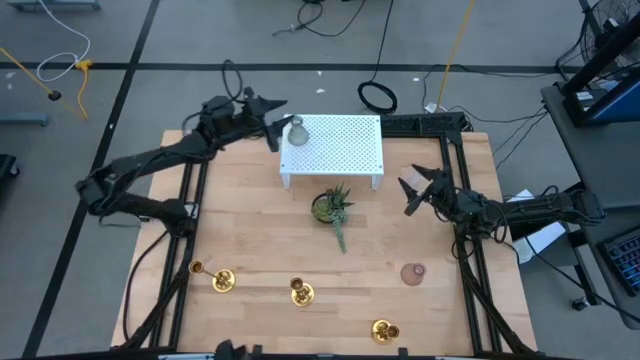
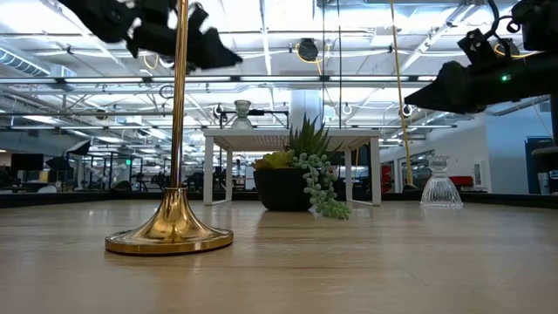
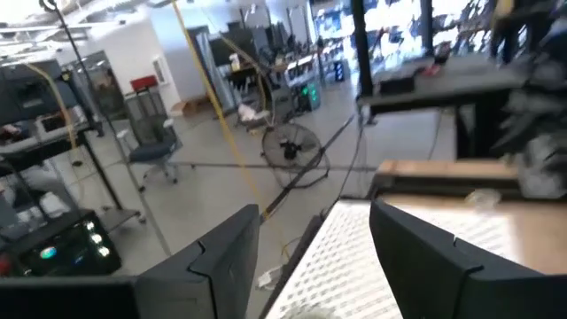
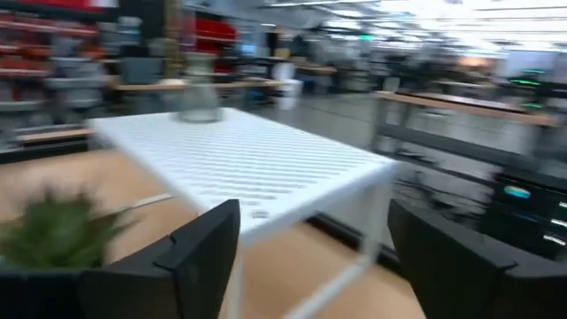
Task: Pick & Place candle stick holders
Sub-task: Put the transparent glass candle holder on the shelf
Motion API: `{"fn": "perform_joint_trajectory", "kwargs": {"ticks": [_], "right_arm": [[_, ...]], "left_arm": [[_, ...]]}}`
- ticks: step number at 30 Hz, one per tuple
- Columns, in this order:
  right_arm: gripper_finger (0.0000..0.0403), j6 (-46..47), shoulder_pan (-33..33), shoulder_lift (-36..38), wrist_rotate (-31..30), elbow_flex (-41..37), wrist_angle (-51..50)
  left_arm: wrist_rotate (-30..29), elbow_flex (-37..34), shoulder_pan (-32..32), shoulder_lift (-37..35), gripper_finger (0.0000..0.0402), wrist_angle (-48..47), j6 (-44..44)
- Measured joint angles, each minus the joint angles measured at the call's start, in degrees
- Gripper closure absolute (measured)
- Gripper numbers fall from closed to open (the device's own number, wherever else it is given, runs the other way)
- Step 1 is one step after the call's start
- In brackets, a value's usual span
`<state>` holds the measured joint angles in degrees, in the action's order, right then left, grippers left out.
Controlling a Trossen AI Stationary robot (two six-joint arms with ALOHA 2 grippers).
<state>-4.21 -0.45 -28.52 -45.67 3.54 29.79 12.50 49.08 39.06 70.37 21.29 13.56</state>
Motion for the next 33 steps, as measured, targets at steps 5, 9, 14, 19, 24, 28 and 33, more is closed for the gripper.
{"fn": "perform_joint_trajectory", "kwargs": {"ticks": [5,9,14,19,24,28,33], "right_arm": [[0.0109,2.76,-0.03,-0.04,-8.31,-0.01,-0.79],[0.0116,11.61,-0.07,-1.29,-6.85,-0.01,-8.42],[0.0118,22.30,-1.95,-3.15,-9.81,-0.01,-19.49],[0.0118,25.78,-3.99,-4.15,-6.69,-0.01,-21.54],[0.0121,27.83,-6.38,-6.03,-4.53,-0.01,-21.54],[0.0120,31.60,-8.38,-8.55,-1.49,-0.01,-21.69],[0.0120,32.35,-11.18,-11.61,-1.88,-0.01,-21.12]], "left_arm": [[0.12,0.00,-1.88,-8.58,0.0181,-6.25,-5.32],[0.14,0.00,-3.86,-14.09,0.0181,-8.36,-5.51],[0.14,0.00,-6.14,-17.17,0.0181,-9.92,-4.68],[0.13,0.00,-8.61,-17.62,0.0181,-11.25,-4.64],[0.11,0.00,-10.48,-17.43,0.0181,-11.32,-2.96],[0.10,0.00,-11.70,-17.49,0.0181,-11.25,-2.88],[0.10,0.00,-12.77,-17.58,0.0181,-11.25,-2.75]]}}
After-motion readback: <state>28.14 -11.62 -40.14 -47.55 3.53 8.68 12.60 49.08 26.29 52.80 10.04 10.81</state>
